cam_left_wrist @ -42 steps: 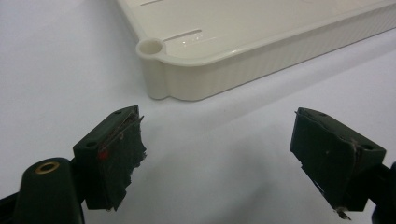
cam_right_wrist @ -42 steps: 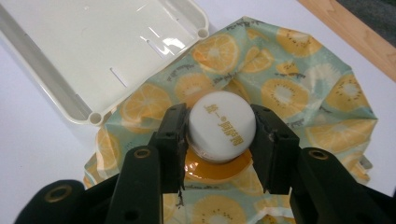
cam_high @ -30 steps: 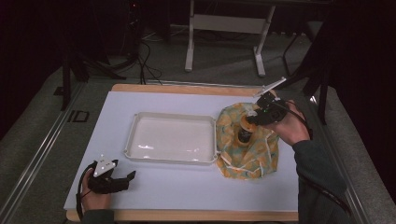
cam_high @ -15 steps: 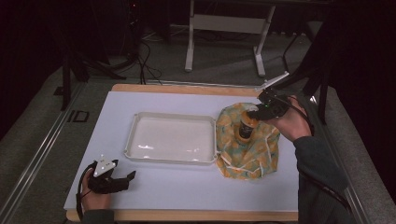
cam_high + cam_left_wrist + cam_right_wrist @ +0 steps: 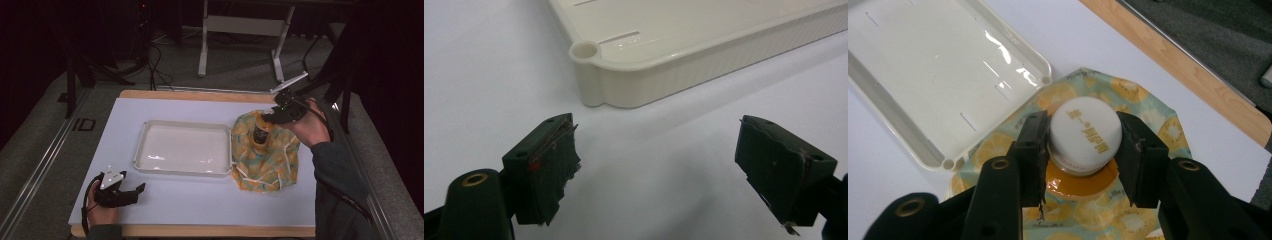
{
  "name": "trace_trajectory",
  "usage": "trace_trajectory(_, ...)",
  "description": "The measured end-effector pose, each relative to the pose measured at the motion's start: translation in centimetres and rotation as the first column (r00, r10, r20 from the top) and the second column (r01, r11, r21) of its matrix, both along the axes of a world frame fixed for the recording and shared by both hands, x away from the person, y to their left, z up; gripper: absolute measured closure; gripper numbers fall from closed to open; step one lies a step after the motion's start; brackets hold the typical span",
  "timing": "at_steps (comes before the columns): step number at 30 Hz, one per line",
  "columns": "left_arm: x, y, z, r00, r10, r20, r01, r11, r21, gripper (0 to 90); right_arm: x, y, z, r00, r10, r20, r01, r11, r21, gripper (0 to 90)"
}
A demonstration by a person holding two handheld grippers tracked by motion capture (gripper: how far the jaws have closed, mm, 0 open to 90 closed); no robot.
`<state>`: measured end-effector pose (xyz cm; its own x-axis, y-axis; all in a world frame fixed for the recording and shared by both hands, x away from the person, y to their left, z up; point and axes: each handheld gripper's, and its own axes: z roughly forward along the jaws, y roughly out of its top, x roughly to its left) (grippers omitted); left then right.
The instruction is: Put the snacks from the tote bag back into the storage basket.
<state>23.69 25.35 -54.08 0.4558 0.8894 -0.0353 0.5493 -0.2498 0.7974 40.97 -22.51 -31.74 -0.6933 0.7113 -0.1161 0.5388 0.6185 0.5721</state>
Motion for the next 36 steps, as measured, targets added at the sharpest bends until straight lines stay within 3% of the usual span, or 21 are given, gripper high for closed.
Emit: trace_trajectory(36,0.0,0.0,0.0,1.0,-0.003,-0.003,0.003,1.0,0.003,18.4,0.7,2.6,1.0,0.9995,0.011,0.028,-0.012,0.999,0.042,58.8)
